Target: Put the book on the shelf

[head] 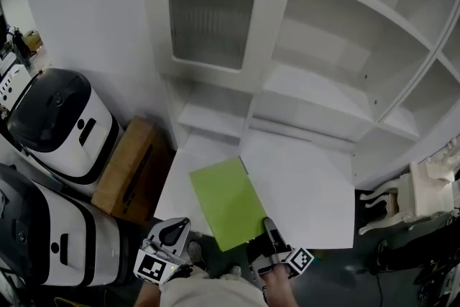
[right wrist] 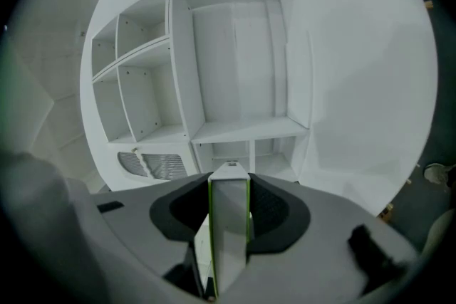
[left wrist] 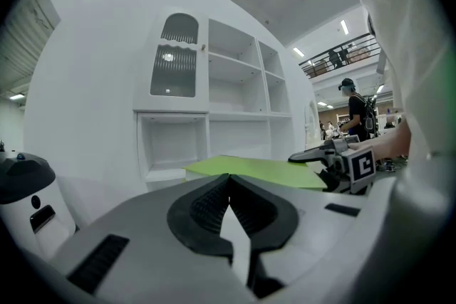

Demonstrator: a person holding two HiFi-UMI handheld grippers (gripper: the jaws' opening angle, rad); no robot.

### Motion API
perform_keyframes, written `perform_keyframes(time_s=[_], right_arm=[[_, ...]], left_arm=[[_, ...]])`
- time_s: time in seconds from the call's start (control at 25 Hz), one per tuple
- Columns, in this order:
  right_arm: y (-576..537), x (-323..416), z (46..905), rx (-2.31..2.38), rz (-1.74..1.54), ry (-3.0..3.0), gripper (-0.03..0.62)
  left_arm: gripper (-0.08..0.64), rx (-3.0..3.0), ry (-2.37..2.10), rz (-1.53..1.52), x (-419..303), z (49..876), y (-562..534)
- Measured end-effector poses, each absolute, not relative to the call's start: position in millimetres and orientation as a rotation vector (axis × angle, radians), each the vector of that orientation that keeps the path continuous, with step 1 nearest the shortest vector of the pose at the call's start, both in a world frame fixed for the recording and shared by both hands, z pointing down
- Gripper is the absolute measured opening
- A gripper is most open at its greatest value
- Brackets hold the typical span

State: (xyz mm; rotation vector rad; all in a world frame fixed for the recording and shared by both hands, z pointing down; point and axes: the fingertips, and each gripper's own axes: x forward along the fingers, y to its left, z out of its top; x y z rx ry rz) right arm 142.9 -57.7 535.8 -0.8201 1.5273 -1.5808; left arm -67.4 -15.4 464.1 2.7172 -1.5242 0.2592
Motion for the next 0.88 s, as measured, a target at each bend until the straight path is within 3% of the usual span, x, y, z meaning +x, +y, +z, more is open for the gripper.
perform_keyframes(time_s=[0.88], right_arm=[[-134.3,49.7,544.2,-0.921,-1.517,1.436,0.149]], left_arm=[[0.009,2.787,-1.346,0.209,-163.9,477.6,-88.8]])
